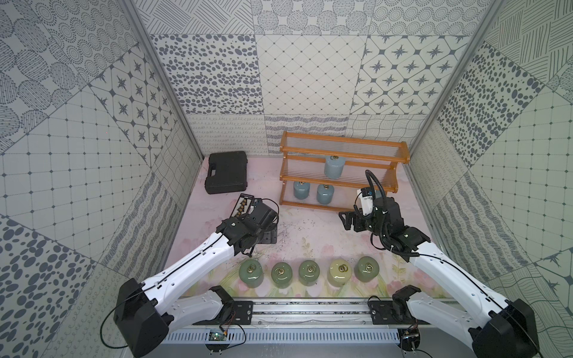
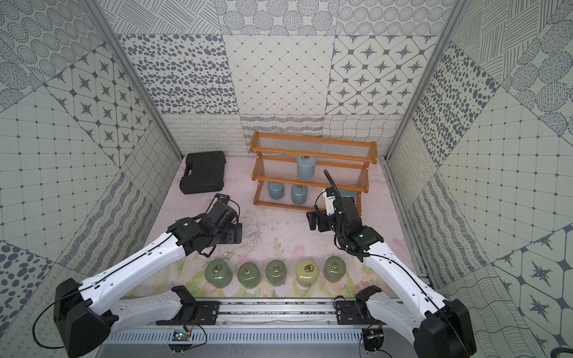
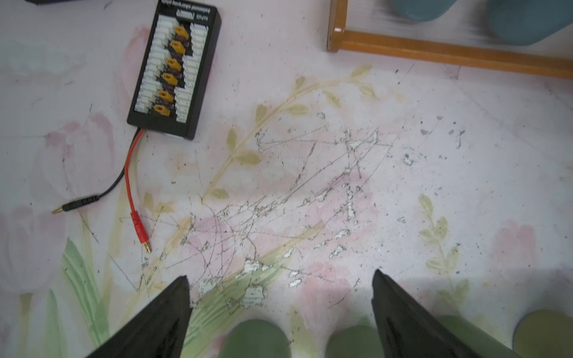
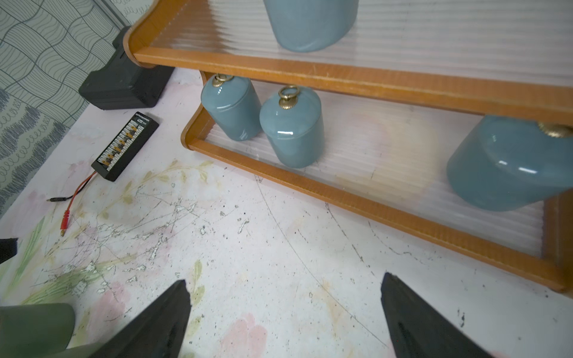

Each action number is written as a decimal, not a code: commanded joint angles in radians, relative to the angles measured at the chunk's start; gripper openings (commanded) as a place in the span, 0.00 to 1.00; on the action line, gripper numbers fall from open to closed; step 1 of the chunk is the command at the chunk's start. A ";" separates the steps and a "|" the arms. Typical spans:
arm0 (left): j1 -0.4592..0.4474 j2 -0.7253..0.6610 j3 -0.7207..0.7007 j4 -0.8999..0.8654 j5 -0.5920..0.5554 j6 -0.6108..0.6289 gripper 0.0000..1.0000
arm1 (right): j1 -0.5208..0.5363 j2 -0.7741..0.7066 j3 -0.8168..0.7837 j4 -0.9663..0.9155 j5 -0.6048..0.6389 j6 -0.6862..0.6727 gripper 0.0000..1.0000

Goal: Remove the tea canisters from the shelf
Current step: Pick up the tea canister from the shelf.

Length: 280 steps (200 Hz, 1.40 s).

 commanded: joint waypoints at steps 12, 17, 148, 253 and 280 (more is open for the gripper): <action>0.035 -0.098 -0.131 0.486 0.039 0.281 0.99 | -0.004 0.002 0.021 0.200 0.093 -0.057 1.00; 0.036 -0.102 -0.143 0.514 0.045 0.288 0.99 | -0.005 0.009 0.018 0.231 0.102 -0.061 1.00; 0.042 -0.138 -0.280 0.687 0.127 0.294 1.00 | -0.004 0.405 0.190 0.682 0.176 -0.189 1.00; 0.041 -0.141 -0.306 0.703 0.134 0.300 1.00 | -0.004 0.586 0.294 0.808 0.213 -0.244 1.00; 0.041 -0.136 -0.311 0.711 0.138 0.300 1.00 | -0.004 0.621 0.318 0.826 0.216 -0.260 1.00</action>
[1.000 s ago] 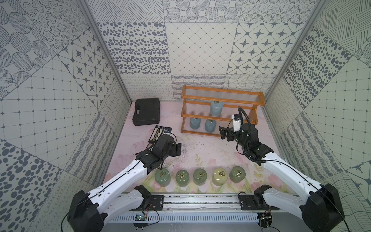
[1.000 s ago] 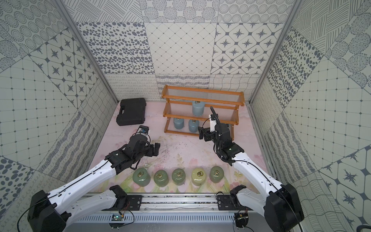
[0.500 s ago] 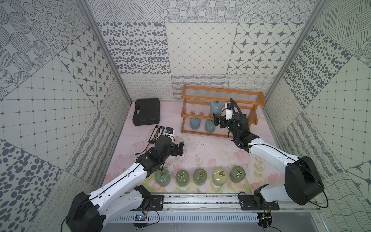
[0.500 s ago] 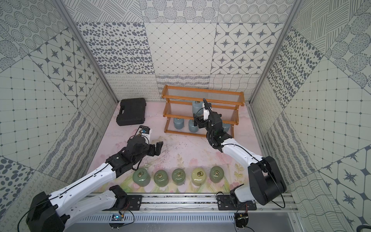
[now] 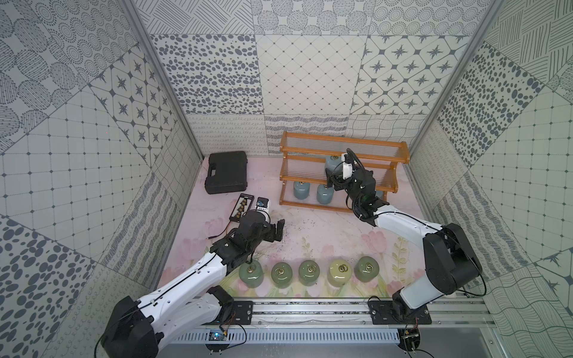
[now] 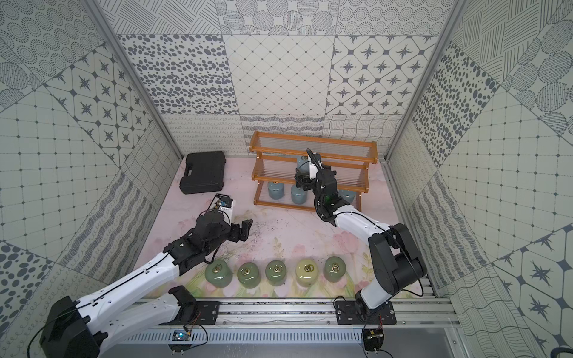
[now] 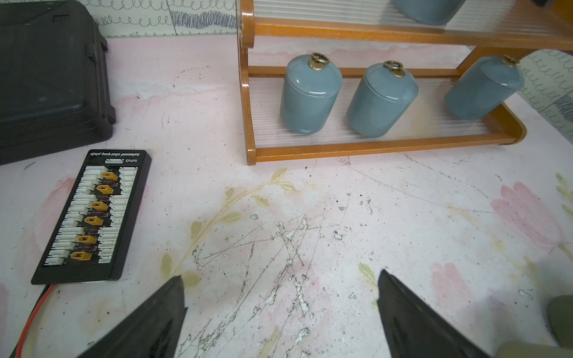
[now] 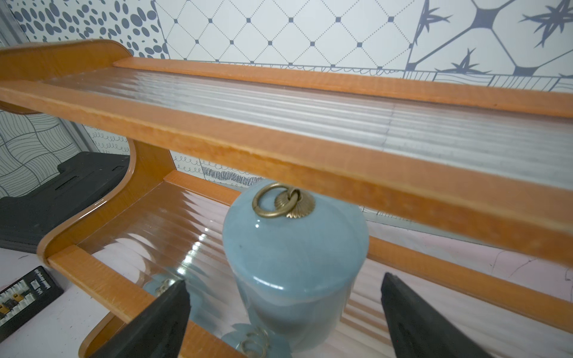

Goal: Remove the tea canisters from the shelf
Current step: Pick up the tea canister from the shelf.

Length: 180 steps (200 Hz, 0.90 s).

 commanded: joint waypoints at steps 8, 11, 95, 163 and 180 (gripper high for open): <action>0.004 0.003 -0.004 0.065 0.015 0.020 1.00 | -0.004 0.042 0.050 0.090 0.022 -0.034 1.00; 0.005 0.003 -0.006 0.064 0.015 0.020 1.00 | -0.005 0.047 0.055 0.090 0.022 -0.035 1.00; 0.004 0.016 -0.012 0.069 0.015 0.015 1.00 | -0.015 0.168 0.156 0.107 0.050 -0.056 1.00; 0.004 0.038 -0.010 0.075 0.030 0.006 1.00 | -0.042 0.200 0.180 0.125 0.027 -0.054 1.00; 0.004 0.041 -0.010 0.077 0.034 0.003 1.00 | -0.049 0.197 0.180 0.130 0.003 -0.054 0.95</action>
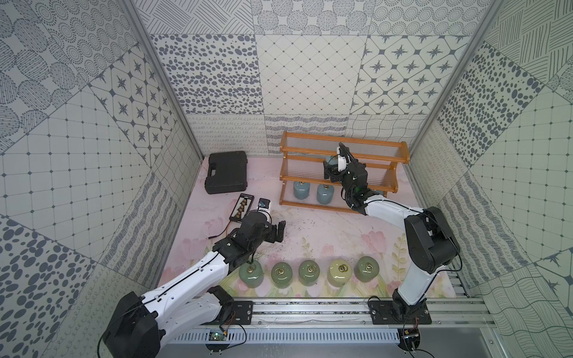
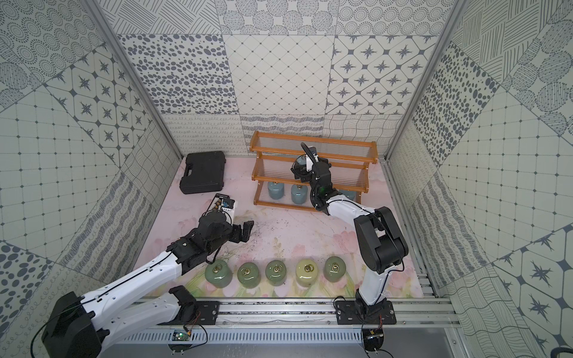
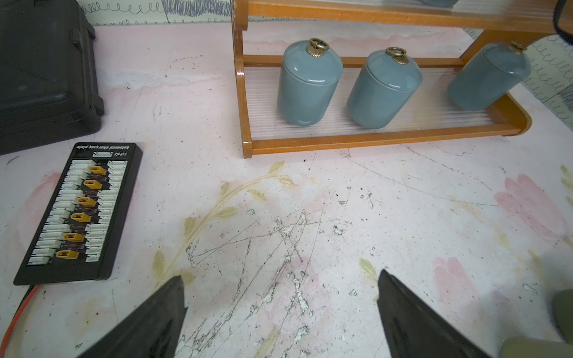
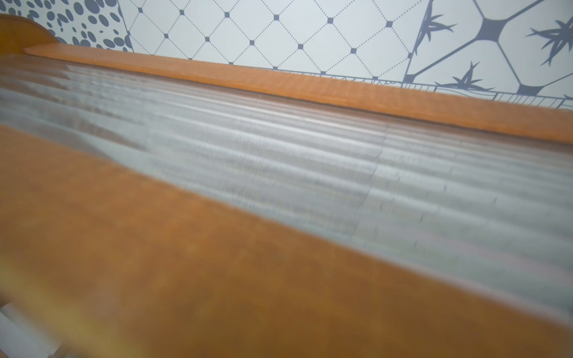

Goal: Remove the tea canisters from the shelf
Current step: Pick up the tea canister from the shelf.

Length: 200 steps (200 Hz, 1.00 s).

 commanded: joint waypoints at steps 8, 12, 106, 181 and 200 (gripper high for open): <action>0.004 0.008 0.003 0.052 0.025 0.003 1.00 | -0.021 0.008 0.034 0.068 -0.035 -0.003 0.92; 0.004 0.008 0.002 0.053 0.026 0.003 1.00 | -0.022 0.008 0.034 0.069 -0.041 -0.004 0.90; 0.004 0.013 0.002 0.057 0.035 -0.016 1.00 | -0.024 -0.115 -0.026 -0.004 -0.204 -0.006 0.73; 0.005 0.014 -0.003 0.059 0.043 -0.033 1.00 | 0.035 -0.248 -0.121 -0.061 -0.303 0.003 0.74; 0.004 0.014 -0.004 0.058 0.045 -0.037 1.00 | 0.062 -0.264 -0.138 -0.063 -0.309 0.011 0.74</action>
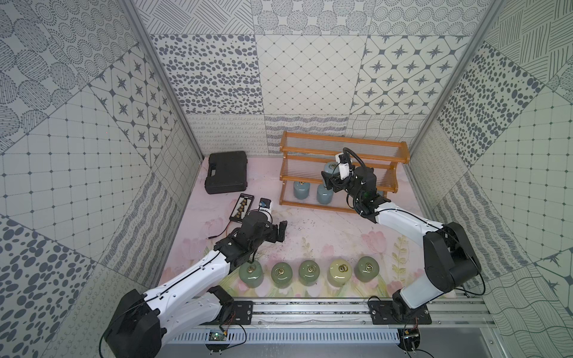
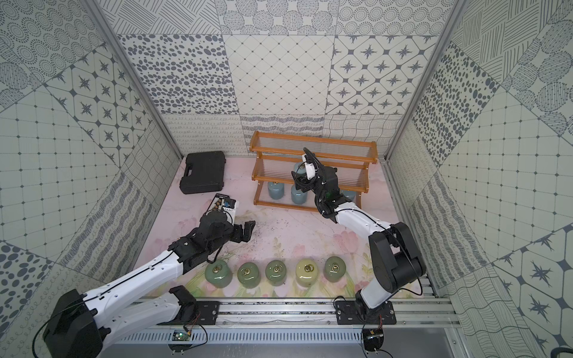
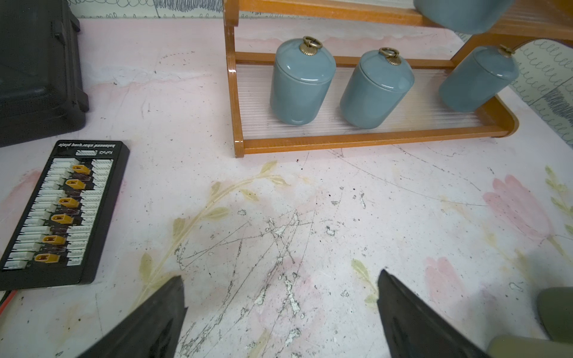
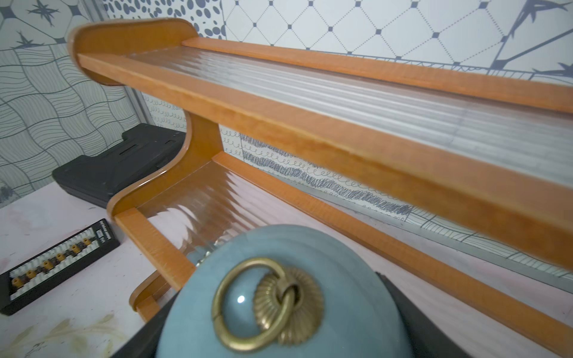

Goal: Remove the tea canisters from the shelf
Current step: Pick up the tea canister from the shelf.

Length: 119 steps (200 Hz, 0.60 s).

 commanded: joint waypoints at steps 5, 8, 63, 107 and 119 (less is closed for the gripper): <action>0.004 0.000 -0.005 0.042 0.022 -0.019 1.00 | 0.042 -0.065 -0.013 0.080 -0.042 0.014 0.74; 0.003 -0.001 -0.005 0.042 0.023 -0.020 1.00 | 0.047 -0.068 -0.016 0.080 -0.042 0.015 0.74; 0.003 -0.010 -0.015 0.043 0.026 -0.028 1.00 | 0.143 -0.110 -0.083 0.090 -0.008 0.047 0.72; 0.003 -0.032 -0.035 0.042 0.030 -0.046 1.00 | 0.216 -0.136 -0.167 0.111 0.050 0.086 0.71; 0.004 -0.043 -0.042 0.040 0.028 -0.053 1.00 | 0.233 -0.144 -0.193 0.119 0.065 0.100 0.71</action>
